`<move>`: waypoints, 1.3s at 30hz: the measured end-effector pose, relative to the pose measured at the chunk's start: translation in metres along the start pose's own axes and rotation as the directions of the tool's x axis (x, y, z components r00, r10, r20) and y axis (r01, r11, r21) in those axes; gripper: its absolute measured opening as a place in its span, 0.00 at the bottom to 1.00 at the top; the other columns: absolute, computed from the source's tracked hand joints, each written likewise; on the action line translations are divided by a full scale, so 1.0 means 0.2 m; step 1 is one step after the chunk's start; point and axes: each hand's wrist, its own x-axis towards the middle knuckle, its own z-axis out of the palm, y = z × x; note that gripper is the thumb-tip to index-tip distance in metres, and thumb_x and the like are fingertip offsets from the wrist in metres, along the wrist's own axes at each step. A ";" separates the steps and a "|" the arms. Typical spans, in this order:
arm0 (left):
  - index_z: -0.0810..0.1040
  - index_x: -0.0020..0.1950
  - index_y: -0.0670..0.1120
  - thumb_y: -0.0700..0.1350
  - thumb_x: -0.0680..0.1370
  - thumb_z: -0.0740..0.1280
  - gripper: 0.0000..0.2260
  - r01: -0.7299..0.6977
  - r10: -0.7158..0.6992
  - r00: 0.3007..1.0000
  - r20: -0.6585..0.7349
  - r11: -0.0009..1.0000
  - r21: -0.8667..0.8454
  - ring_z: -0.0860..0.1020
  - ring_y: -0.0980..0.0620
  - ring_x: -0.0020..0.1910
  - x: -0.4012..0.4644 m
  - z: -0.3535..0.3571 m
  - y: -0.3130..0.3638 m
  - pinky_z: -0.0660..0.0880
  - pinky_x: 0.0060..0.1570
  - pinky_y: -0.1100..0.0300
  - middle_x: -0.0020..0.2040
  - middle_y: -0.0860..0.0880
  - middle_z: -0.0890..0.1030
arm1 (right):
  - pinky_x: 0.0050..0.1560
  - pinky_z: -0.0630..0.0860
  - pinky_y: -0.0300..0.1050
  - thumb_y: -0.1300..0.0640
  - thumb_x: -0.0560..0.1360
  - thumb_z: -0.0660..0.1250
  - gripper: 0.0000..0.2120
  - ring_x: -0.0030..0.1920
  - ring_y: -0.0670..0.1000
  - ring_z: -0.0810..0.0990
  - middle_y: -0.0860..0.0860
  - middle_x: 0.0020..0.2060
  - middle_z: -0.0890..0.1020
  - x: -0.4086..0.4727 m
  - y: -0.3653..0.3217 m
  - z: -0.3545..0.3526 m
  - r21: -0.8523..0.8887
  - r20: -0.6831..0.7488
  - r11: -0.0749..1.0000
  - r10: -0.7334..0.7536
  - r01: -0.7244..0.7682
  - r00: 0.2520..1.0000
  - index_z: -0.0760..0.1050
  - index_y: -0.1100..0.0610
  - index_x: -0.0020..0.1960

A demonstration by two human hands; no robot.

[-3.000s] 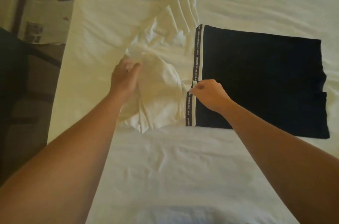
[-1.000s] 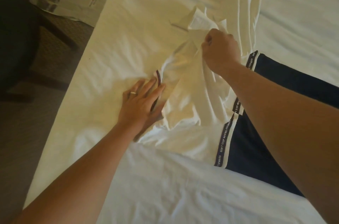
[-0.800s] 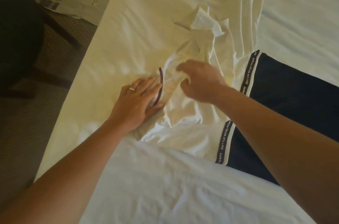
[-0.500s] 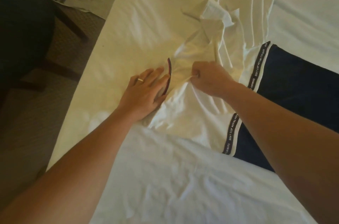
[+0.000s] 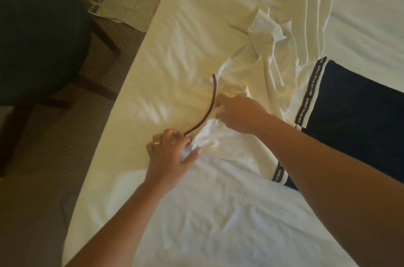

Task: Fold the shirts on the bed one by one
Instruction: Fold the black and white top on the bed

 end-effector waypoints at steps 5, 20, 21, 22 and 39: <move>0.79 0.44 0.51 0.64 0.77 0.58 0.19 0.118 -0.113 0.991 -0.068 0.990 0.074 0.74 0.41 0.52 0.07 0.02 0.00 0.66 0.53 0.44 0.47 0.51 0.76 | 0.52 0.74 0.51 0.49 0.82 0.62 0.12 0.57 0.58 0.78 0.52 0.58 0.79 0.01 0.02 0.04 0.113 -0.137 0.990 0.098 -0.083 0.986 0.72 0.51 0.63; 0.61 0.81 0.45 0.63 0.83 0.54 0.32 -0.355 0.346 0.933 0.102 0.833 0.425 0.63 0.43 0.78 0.16 0.19 0.20 0.65 0.64 0.42 0.82 0.46 0.60 | 0.78 0.48 0.55 0.38 0.84 0.46 0.29 0.81 0.55 0.42 0.52 0.82 0.44 -0.40 0.25 0.52 -0.065 -0.261 0.997 0.029 -0.048 0.965 0.49 0.46 0.82; 0.60 0.82 0.45 0.64 0.82 0.53 0.33 -0.348 0.328 0.937 0.123 0.830 0.435 0.61 0.44 0.79 0.17 0.19 0.18 0.64 0.66 0.41 0.82 0.47 0.58 | 0.79 0.45 0.55 0.36 0.83 0.44 0.31 0.81 0.53 0.38 0.50 0.82 0.39 -0.41 0.31 0.50 -0.102 -0.219 0.994 0.014 -0.037 0.976 0.43 0.44 0.82; 0.59 0.82 0.46 0.64 0.82 0.53 0.34 -0.337 0.310 0.941 0.135 0.834 0.437 0.61 0.44 0.80 0.17 0.20 0.18 0.63 0.67 0.41 0.83 0.48 0.58 | 0.79 0.45 0.55 0.34 0.83 0.43 0.32 0.81 0.51 0.36 0.48 0.81 0.37 -0.41 0.35 0.50 -0.134 -0.192 0.991 -0.010 -0.016 0.981 0.40 0.44 0.82; 0.61 0.81 0.44 0.64 0.81 0.55 0.34 -0.428 0.392 0.904 0.172 0.803 0.415 0.60 0.40 0.79 0.31 0.19 0.31 0.65 0.67 0.42 0.82 0.42 0.59 | 0.50 0.73 0.50 0.56 0.80 0.60 0.25 0.54 0.59 0.79 0.54 0.61 0.78 0.07 0.34 -0.25 -0.128 -0.043 0.986 0.097 -0.102 0.994 0.64 0.37 0.73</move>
